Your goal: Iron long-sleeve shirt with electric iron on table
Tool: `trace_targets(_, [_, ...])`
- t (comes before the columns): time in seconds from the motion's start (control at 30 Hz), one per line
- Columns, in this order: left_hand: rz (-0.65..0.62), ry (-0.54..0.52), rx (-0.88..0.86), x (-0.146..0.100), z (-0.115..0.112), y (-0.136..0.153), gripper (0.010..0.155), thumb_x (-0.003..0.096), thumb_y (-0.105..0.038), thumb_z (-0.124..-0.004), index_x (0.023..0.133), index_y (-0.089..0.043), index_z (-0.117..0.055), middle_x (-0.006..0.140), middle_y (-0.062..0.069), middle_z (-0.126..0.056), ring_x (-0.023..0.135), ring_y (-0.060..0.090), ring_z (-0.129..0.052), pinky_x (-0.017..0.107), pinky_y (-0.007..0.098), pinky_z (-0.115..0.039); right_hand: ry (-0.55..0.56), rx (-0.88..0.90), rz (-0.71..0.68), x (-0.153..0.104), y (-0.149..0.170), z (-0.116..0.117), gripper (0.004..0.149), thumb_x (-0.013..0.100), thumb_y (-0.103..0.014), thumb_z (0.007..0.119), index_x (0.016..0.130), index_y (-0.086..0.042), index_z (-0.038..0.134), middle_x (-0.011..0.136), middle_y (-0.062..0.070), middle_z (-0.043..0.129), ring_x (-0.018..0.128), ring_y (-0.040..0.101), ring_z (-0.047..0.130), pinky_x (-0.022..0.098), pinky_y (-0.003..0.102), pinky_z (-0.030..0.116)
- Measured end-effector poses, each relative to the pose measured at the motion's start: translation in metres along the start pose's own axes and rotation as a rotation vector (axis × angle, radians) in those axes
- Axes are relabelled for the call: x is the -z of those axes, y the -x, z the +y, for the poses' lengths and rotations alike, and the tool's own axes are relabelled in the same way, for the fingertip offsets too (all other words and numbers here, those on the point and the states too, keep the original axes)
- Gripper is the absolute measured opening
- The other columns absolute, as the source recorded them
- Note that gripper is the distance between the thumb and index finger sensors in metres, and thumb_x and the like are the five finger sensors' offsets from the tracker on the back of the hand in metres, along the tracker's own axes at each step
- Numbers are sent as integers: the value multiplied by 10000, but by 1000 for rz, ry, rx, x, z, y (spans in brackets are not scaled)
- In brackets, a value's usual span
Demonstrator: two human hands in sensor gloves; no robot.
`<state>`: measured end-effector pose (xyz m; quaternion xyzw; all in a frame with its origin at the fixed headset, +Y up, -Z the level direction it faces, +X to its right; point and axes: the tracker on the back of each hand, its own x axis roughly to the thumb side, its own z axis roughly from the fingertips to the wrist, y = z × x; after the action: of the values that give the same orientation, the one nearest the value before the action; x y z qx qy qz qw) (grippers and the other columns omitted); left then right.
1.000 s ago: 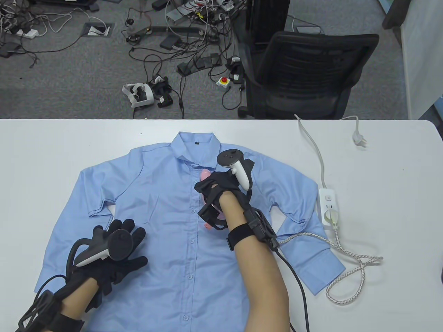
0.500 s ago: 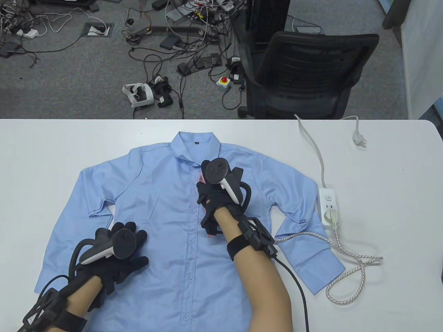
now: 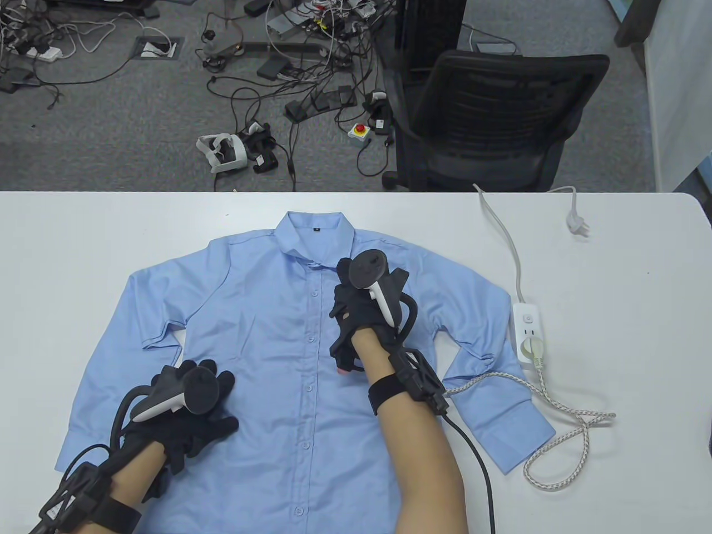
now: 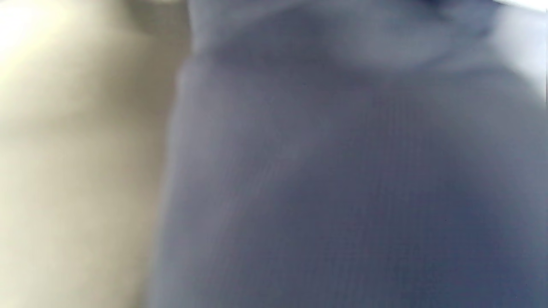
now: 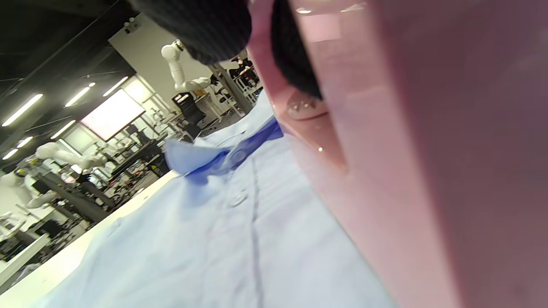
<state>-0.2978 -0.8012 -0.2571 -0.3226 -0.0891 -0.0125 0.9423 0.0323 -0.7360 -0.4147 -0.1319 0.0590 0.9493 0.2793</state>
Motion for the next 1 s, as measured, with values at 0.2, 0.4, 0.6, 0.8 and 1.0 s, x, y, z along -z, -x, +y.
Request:
trace_targets(0.2, [7, 12, -10, 0, 0, -1, 825, 448, -758, -548, 1025, -438, -54, 1138, -21, 92, 1048, 301, 48, 689, 683, -77, 41, 29, 71, 9, 27, -18, 514, 411, -407, 715, 893, -481, 553, 724, 94, 721, 295, 132, 922, 281, 336, 840])
trace_targets(0.4, [11, 16, -11, -1, 0, -1, 828, 444, -761, -550, 1024, -439, -53, 1138, -25, 93, 1049, 299, 49, 689, 682, -72, 60, 31, 117, 19, 42, -30, 514, 411, -402, 712, 893, -479, 552, 726, 97, 718, 299, 137, 920, 285, 341, 839])
trace_targets(0.6, [16, 17, 1, -1, 1, -2, 830, 442, -766, -546, 1023, -440, -51, 1140, -26, 89, 1052, 298, 47, 691, 681, -73, 70, 40, 130, 28, 54, -38, 522, 411, -407, 711, 900, -477, 543, 729, 91, 714, 304, 135, 917, 288, 339, 836])
trace_targets(0.8, [6, -46, 32, -4, 3, -4, 811, 449, -757, -531, 1046, -424, -95, 1169, -6, 27, 1076, 314, -19, 690, 668, -59, 59, 146, 104, 16, 44, -40, 538, 409, -402, 718, 910, -458, 530, 729, 97, 713, 305, 141, 924, 289, 344, 838])
trace_targets(1.0, [-15, -141, 8, -9, 12, -3, 784, 452, -745, -530, 1049, -436, -126, 1166, -31, 39, 1080, 298, -8, 692, 661, -49, 25, 107, -36, -34, 0, -33, 551, 407, -403, 712, 921, -445, 519, 729, 101, 713, 306, 140, 928, 287, 344, 841])
